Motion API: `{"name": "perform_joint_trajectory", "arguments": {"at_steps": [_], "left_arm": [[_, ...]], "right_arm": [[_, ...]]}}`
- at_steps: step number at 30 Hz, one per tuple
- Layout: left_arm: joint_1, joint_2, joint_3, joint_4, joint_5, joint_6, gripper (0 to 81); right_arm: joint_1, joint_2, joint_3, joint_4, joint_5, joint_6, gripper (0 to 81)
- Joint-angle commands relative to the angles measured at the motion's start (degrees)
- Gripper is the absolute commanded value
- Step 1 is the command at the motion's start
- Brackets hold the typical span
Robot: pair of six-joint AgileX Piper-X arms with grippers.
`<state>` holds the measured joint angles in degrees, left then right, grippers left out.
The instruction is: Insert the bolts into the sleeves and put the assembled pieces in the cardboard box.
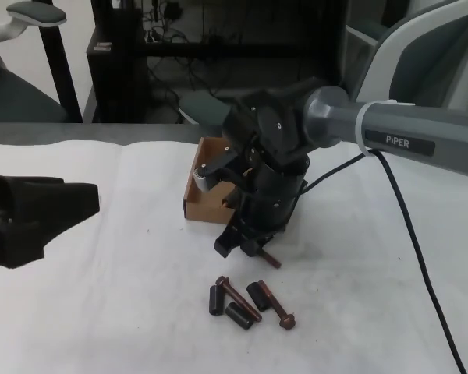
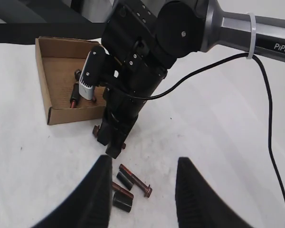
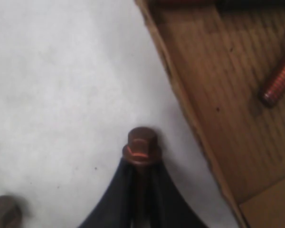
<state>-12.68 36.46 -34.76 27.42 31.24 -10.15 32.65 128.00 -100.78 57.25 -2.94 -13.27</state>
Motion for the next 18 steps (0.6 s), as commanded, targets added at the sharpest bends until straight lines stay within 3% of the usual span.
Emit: {"name": "perform_joint_trajectory", "arguments": {"at_steps": [1,11,18], "left_arm": [[0.0,-0.5,-0.1,-0.7,-0.3,0.1,43.7],[0.0,-0.5,-0.1,1.1,-0.3,0.0,43.7],[0.0,-0.5,-0.1,2.3,-2.8,-0.1,43.7]], "right_arm": [[-0.2,0.9,-0.1,1.2,-0.7,4.3,0.6],[0.6,-4.5,-1.6,3.9,-2.6,9.4,0.6],[0.6,-14.1,6.6,2.5,-2.6,9.5,0.6]]}}
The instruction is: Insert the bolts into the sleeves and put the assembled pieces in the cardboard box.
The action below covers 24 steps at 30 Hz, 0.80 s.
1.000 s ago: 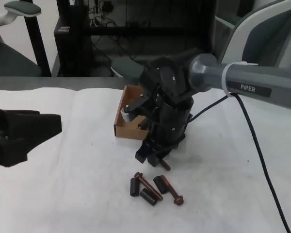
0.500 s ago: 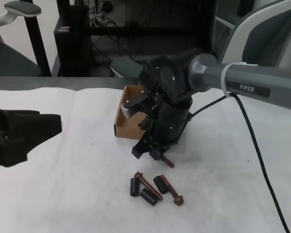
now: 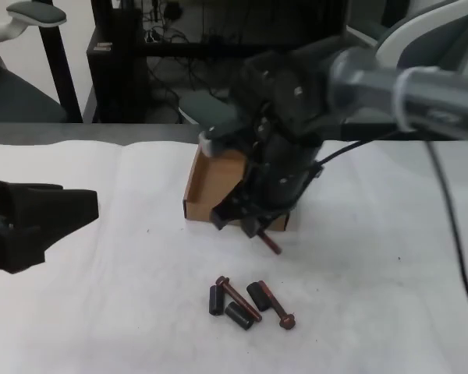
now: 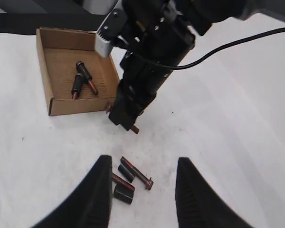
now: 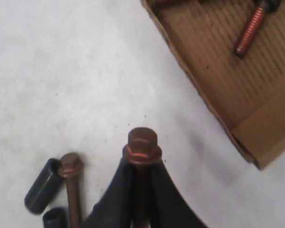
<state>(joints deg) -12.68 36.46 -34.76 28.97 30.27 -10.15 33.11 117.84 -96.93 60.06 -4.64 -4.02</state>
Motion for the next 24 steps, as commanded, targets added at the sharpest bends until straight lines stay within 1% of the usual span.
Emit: {"name": "perform_joint_trajectory", "arguments": {"at_steps": [1,8,13,15,19,22,24], "left_arm": [[0.0,-0.5,-0.1,1.7,-2.8,-0.1,43.7],[0.0,-0.2,-0.1,6.8,-5.6,-0.1,43.7],[-0.2,1.4,-0.1,6.8,-5.4,-1.6,43.7],[-1.2,2.8,-0.1,6.8,-5.4,-2.0,43.7],[-5.8,7.0,-0.1,5.7,-6.8,-3.0,43.7],[-11.2,11.0,-0.1,2.9,-10.7,-4.6,43.7],[-14.5,14.3,-0.1,0.5,-12.4,-7.3,43.7]], "right_arm": [[0.1,-5.7,4.9,-1.1,-0.9,0.6,0.6],[1.3,-20.4,21.5,-9.9,-2.1,4.0,0.6],[3.4,-31.7,33.5,-17.3,-2.2,8.6,0.6],[4.0,-36.5,37.2,-19.9,-2.5,9.8,0.6],[4.6,-45.5,44.2,-25.6,-3.9,13.1,0.6],[4.6,-51.0,47.6,-28.3,-3.9,15.6,0.6],[4.6,-54.0,49.3,-29.1,-3.7,16.8,0.6]]}}
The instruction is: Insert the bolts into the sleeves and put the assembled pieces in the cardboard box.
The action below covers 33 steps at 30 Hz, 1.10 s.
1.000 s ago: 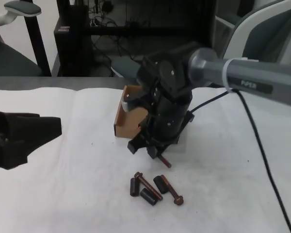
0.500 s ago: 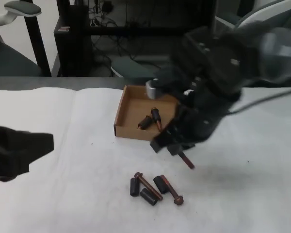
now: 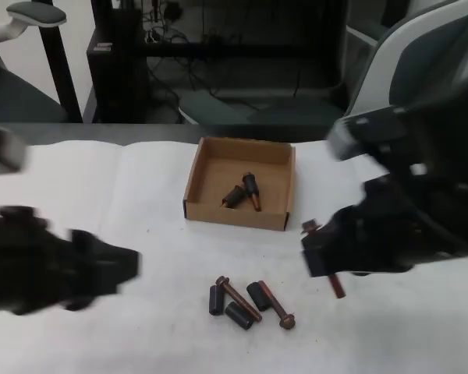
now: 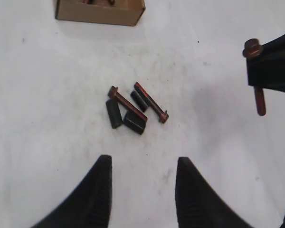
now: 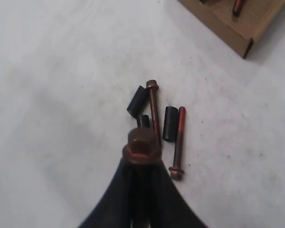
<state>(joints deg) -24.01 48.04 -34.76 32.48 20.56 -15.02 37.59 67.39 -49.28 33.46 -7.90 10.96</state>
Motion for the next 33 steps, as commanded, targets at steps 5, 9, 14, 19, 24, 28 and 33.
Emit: {"name": "perform_joint_trajectory", "arguments": {"at_steps": [5,9,14,19,24,28,33], "left_arm": [[-10.4,11.2,-0.4,-6.3,-7.1,-9.2,43.7],[-12.6,16.5,-1.4,-5.7,-10.6,-14.0,43.7],[-12.6,21.1,-3.9,-5.7,-16.7,-19.1,43.7],[-12.6,25.4,-7.3,-5.7,-20.6,-22.6,43.7],[-12.6,30.4,-10.2,-5.7,-20.6,-26.0,43.7],[-12.6,35.3,-13.1,-5.6,-20.9,-26.2,43.7],[-12.6,40.7,-16.4,-4.2,-20.6,-26.2,43.7]], "right_arm": [[0.0,-8.4,3.1,-2.4,0.3,3.1,0.6],[0.0,-9.0,3.1,-2.4,0.0,3.1,0.6],[0.0,-9.0,3.1,-2.4,-0.6,3.1,0.6],[0.0,-9.0,3.1,-2.4,-1.3,3.1,0.6],[0.0,-9.0,3.1,-2.4,-3.6,3.1,0.6],[0.0,-9.0,3.1,-2.4,-4.9,3.1,0.6],[0.0,-9.0,3.1,-2.4,-6.6,2.9,0.6]]}}
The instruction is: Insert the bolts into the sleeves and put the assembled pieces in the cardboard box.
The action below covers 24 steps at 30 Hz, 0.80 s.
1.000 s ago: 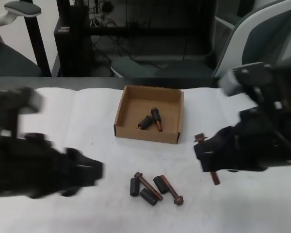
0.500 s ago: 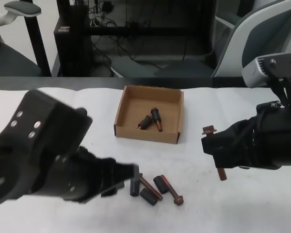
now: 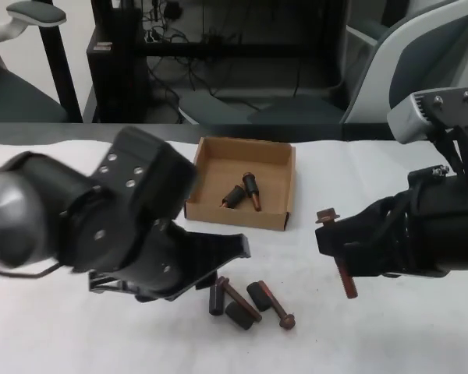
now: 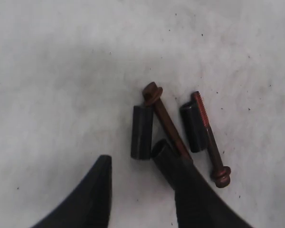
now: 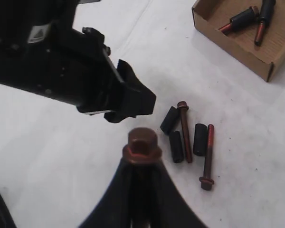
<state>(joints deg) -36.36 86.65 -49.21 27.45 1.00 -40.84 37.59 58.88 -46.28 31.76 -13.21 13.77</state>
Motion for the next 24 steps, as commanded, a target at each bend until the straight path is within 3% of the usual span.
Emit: {"name": "perform_joint_trajectory", "arguments": {"at_steps": [1,24], "left_arm": [[-0.3,3.5,-2.8,0.8,-1.0,-0.4,43.7],[-0.3,12.0,-6.1,0.7,1.6,2.4,43.0]], "right_arm": [[0.0,-0.5,0.1,-0.7,-1.5,0.1,0.6],[0.0,-0.5,0.1,-0.8,-2.6,-0.8,0.6]]}}
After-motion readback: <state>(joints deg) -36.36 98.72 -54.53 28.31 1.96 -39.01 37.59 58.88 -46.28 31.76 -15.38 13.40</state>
